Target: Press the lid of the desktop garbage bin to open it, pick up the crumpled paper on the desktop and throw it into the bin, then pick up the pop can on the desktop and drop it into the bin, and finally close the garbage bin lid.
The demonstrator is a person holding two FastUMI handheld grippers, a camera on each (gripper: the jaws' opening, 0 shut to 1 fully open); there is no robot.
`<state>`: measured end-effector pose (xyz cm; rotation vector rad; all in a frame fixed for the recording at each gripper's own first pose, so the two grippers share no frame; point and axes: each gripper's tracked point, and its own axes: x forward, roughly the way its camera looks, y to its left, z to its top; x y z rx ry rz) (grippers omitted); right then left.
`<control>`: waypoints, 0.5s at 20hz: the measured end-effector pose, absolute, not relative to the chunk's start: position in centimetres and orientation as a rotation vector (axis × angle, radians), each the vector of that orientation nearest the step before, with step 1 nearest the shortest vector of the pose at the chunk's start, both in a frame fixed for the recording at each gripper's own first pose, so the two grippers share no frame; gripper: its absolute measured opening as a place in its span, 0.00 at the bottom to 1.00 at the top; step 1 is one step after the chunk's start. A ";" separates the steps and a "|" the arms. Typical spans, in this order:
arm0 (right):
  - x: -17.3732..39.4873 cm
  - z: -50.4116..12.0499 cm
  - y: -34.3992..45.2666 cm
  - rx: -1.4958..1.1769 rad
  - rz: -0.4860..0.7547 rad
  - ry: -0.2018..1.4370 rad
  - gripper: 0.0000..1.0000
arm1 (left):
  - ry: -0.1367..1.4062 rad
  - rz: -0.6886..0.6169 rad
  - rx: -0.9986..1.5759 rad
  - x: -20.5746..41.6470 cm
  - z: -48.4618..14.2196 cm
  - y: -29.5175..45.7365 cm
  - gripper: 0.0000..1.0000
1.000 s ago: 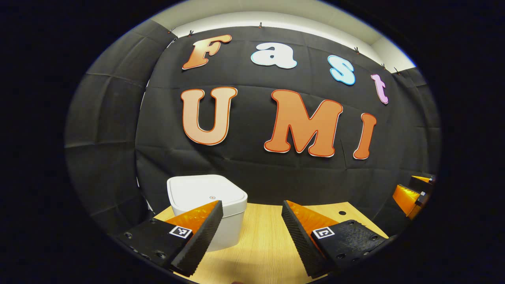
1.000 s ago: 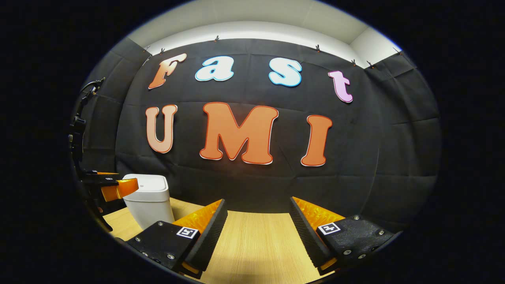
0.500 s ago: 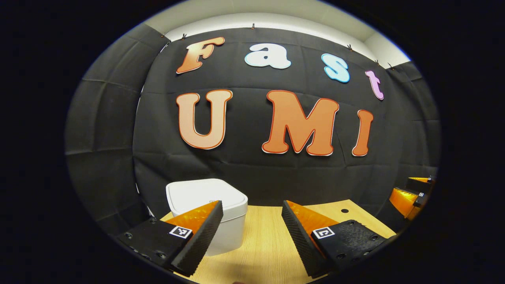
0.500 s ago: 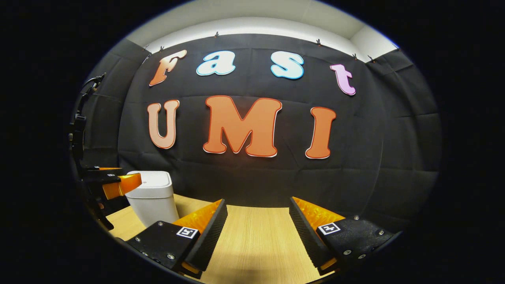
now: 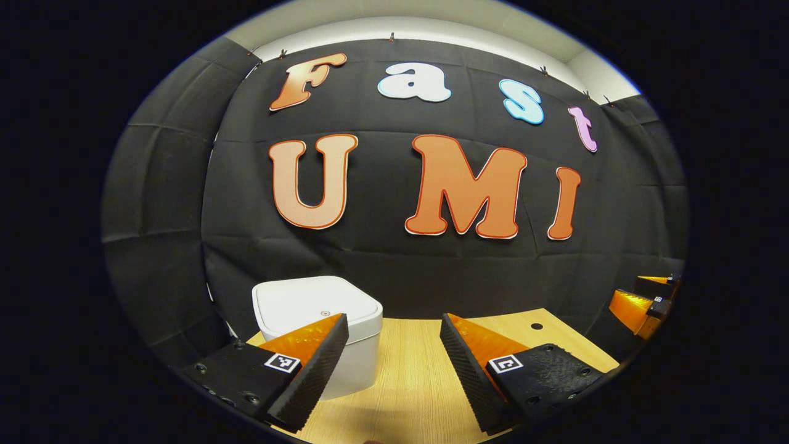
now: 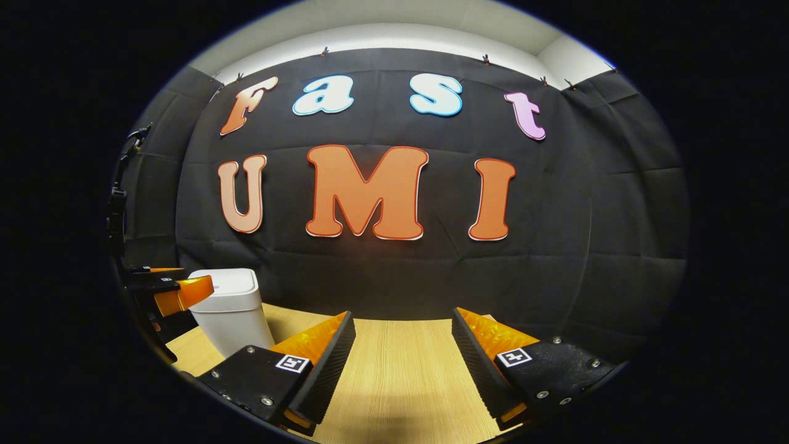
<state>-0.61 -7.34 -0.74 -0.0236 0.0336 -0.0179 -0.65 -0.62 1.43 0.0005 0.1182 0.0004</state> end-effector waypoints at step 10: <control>0.0 -1.0 -7.6 -0.027 -0.022 0.043 0.94 | 0.126 0.000 -0.002 0.0 1.1 -0.6 0.95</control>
